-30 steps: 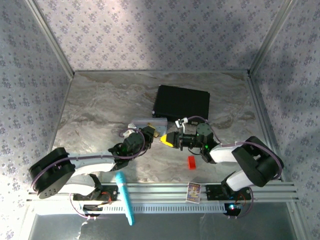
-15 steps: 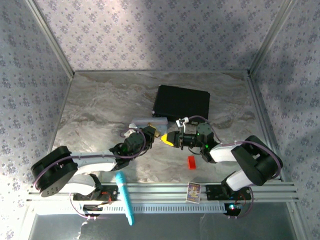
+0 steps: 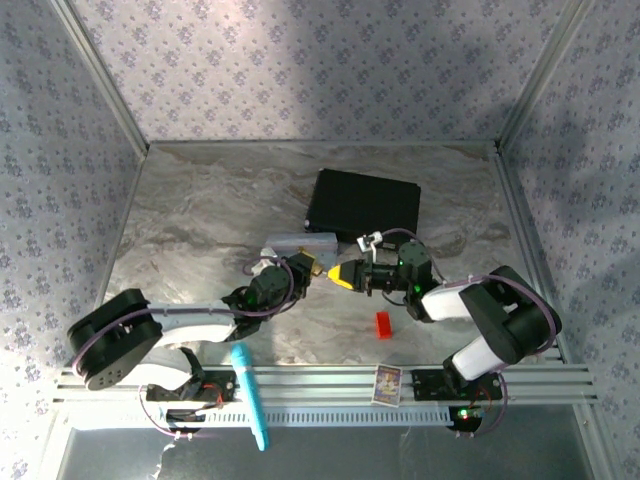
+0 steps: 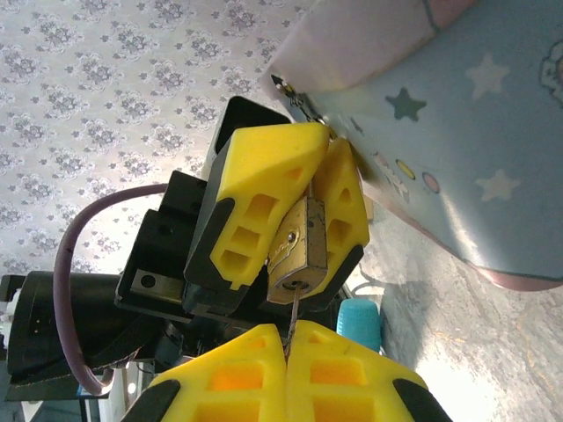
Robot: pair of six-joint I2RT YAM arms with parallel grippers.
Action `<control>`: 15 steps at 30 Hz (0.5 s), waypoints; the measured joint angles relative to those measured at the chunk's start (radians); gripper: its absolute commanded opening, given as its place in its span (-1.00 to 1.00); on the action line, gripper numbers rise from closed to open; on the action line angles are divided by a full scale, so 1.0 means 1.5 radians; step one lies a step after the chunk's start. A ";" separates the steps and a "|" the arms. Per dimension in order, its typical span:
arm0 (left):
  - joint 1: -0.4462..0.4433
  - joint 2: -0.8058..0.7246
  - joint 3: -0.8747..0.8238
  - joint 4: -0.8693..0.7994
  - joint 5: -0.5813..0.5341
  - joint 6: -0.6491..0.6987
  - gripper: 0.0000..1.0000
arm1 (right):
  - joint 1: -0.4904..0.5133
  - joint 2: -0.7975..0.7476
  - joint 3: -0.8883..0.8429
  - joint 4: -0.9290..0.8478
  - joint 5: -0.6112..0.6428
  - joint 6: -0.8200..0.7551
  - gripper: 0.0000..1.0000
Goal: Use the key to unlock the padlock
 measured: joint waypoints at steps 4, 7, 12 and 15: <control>-0.001 0.016 -0.003 0.023 -0.002 -0.008 -1.00 | -0.003 0.000 0.000 -0.006 -0.002 -0.008 -1.00; -0.001 0.022 -0.003 0.025 -0.003 -0.015 -1.00 | 0.003 0.000 0.000 -0.011 0.004 -0.013 -1.00; -0.002 0.043 -0.003 0.024 -0.001 -0.023 -1.00 | 0.007 0.007 -0.007 -0.029 0.021 -0.027 -1.00; -0.002 0.061 -0.003 0.023 0.000 -0.027 -1.00 | 0.007 0.037 -0.007 -0.017 0.020 -0.029 -1.00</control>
